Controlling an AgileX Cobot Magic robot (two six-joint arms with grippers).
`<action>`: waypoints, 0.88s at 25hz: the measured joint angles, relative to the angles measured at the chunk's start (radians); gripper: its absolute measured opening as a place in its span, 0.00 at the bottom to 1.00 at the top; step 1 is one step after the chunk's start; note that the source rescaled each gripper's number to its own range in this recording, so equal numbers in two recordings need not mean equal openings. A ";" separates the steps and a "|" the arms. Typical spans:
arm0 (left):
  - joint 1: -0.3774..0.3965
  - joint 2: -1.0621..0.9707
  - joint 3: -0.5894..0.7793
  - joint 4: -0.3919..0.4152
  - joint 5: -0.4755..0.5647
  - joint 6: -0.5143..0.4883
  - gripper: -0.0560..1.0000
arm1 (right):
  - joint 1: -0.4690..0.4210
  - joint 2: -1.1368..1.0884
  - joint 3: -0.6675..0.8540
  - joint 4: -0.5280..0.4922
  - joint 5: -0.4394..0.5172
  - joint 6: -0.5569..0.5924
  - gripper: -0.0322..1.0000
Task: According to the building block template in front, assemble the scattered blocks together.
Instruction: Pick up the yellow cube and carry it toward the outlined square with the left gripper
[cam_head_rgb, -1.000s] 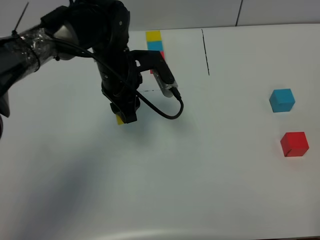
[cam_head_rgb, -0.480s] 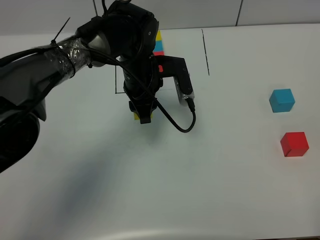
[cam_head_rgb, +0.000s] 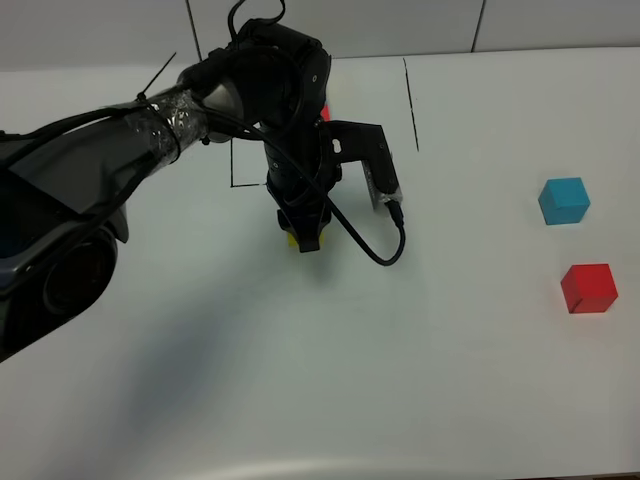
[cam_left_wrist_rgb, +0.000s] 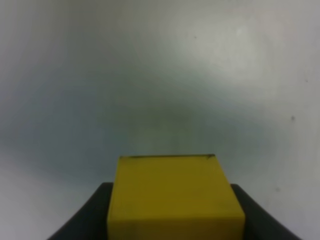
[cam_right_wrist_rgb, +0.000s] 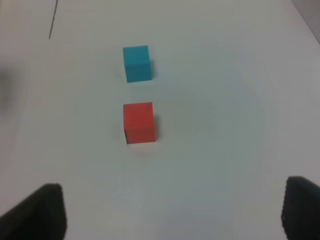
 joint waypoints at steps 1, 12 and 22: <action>0.000 0.007 0.000 0.000 -0.002 0.000 0.05 | 0.000 0.000 0.000 0.000 0.000 0.000 0.76; 0.000 0.051 -0.002 0.005 -0.030 0.000 0.05 | 0.000 0.000 0.000 0.000 0.000 0.000 0.76; 0.000 0.056 -0.004 0.006 -0.032 0.001 0.32 | 0.000 0.000 0.000 0.000 0.000 0.000 0.76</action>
